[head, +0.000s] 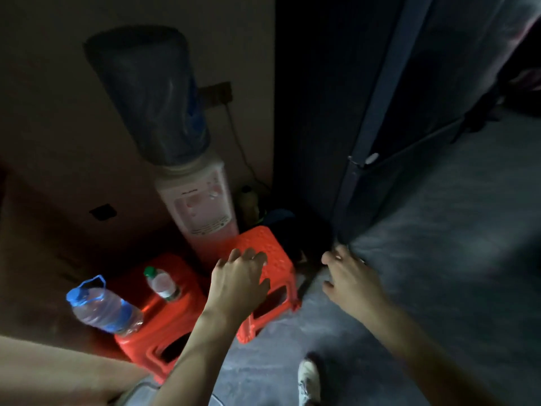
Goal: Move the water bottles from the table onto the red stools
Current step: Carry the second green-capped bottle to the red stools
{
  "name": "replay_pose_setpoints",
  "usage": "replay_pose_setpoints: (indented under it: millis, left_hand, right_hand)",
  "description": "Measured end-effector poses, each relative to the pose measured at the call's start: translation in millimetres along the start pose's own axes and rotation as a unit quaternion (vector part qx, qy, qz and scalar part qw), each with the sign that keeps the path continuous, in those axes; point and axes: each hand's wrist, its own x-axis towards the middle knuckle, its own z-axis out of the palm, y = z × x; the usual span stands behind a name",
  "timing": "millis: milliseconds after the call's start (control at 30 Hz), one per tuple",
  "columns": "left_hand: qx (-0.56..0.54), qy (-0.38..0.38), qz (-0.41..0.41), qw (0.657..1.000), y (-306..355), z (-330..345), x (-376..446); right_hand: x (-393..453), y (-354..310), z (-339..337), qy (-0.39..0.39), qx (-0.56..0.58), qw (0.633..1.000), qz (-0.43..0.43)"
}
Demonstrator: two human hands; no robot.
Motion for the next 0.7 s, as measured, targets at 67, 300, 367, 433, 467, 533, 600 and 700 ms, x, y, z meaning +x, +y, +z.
replay_pose_setpoints:
  millis: [67,300,367,433,467,533,600,700]
  left_hand:
    - [0.015,-0.019,0.030,0.999,21.3,-1.2,2.2]
    - [0.037,-0.040,0.116,0.992,104.1,2.7,23.1]
    - [0.040,-0.048,0.141,0.988,136.3,9.0,33.0]
    - [0.050,-0.058,0.167,0.983,172.0,16.9,44.6]
    - [0.058,-0.062,0.181,0.980,191.4,21.1,50.6]
    - [0.067,-0.063,0.213,0.973,233.2,29.3,62.0]
    - [0.065,-0.064,0.249,0.964,278.2,36.0,72.3]
    - [0.039,-0.085,0.292,0.952,349.5,43.8,86.5]
  right_hand:
    - [-15.3,20.5,3.4,0.007,0.007,0.999,0.042]
    - [-45.4,85.7,12.4,0.027,0.025,0.991,0.128]
    - [-55.5,111.7,10.3,0.034,0.054,0.988,0.141]
    - [-67.9,142.0,5.0,0.037,0.082,0.983,0.158]
    - [-74.8,159.3,1.7,0.037,0.088,0.981,0.168]
    - [-89.8,197.6,-5.8,0.038,0.088,0.977,0.192]
    - [-106.5,237.7,-12.4,0.041,0.090,0.970,0.224]
    - [-132.5,300.1,-17.4,0.034,0.087,0.958,0.272]
